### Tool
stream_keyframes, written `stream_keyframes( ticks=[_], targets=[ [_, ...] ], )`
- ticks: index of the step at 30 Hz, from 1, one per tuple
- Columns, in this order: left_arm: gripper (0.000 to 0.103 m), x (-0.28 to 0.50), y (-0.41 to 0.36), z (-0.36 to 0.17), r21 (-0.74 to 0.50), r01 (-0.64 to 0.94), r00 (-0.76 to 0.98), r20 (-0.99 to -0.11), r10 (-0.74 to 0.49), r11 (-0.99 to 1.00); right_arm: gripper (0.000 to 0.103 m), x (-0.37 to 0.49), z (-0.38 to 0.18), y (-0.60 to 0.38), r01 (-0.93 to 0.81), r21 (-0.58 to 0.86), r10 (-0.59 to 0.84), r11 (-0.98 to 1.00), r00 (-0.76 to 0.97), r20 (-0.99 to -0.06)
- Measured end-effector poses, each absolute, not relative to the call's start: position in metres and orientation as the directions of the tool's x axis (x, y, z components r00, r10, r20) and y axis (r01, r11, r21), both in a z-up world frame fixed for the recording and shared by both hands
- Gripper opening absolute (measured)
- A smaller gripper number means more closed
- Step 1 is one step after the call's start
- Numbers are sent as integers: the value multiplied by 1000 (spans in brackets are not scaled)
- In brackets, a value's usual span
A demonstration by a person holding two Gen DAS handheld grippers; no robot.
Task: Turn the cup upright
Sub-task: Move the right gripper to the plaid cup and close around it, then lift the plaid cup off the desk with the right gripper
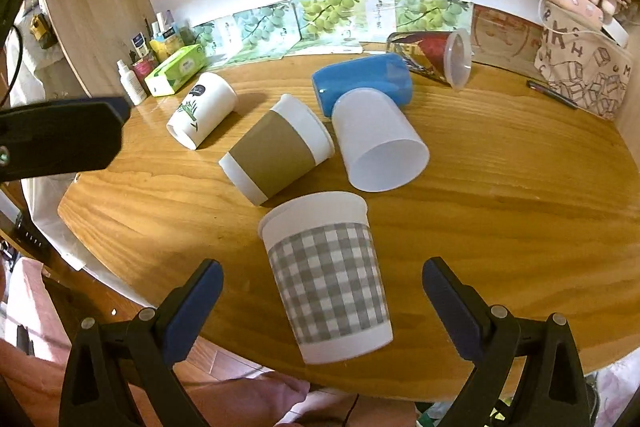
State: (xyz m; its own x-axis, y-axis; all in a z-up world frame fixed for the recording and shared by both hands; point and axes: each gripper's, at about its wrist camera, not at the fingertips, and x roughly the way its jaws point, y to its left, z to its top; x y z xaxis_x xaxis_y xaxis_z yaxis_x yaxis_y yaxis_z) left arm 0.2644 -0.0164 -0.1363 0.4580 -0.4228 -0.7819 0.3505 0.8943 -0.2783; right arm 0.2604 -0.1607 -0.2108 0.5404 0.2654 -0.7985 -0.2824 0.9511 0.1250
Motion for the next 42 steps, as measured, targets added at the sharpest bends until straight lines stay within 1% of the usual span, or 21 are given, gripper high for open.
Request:
stream_keyframes(
  ticks=[6,14,17,22,31,36,42],
  targets=[
    [76,245,-5,-152,-330,233,451,-797,-402,915,100,266,-219,-154,-292,129,273,948,532,-802],
    [76,238,3,-166,-348,177,424,-817,-390,921,100,278,-228,-153,-282,121,260,952,533,-805],
    [76,238,6,-169,-350,160,422,-821,-384,923,95,285,-232,-154,-274,120,254,954,530,-809],
    [76,241,8,-172,-351,152,415,-826,-382,924,91,296,-237,-155,-273,126,257,954,521,-814],
    [76,243,6,-174,-348,162,400,-832,-384,923,79,304,-244,-155,-280,103,236,955,500,-833],
    [76,244,6,-174,-348,160,396,-834,-383,924,67,304,-250,-153,-283,78,212,956,483,-850],
    [76,242,4,-175,-347,162,396,-835,-383,924,66,300,-245,-150,-286,65,210,956,512,-833]
  ],
)
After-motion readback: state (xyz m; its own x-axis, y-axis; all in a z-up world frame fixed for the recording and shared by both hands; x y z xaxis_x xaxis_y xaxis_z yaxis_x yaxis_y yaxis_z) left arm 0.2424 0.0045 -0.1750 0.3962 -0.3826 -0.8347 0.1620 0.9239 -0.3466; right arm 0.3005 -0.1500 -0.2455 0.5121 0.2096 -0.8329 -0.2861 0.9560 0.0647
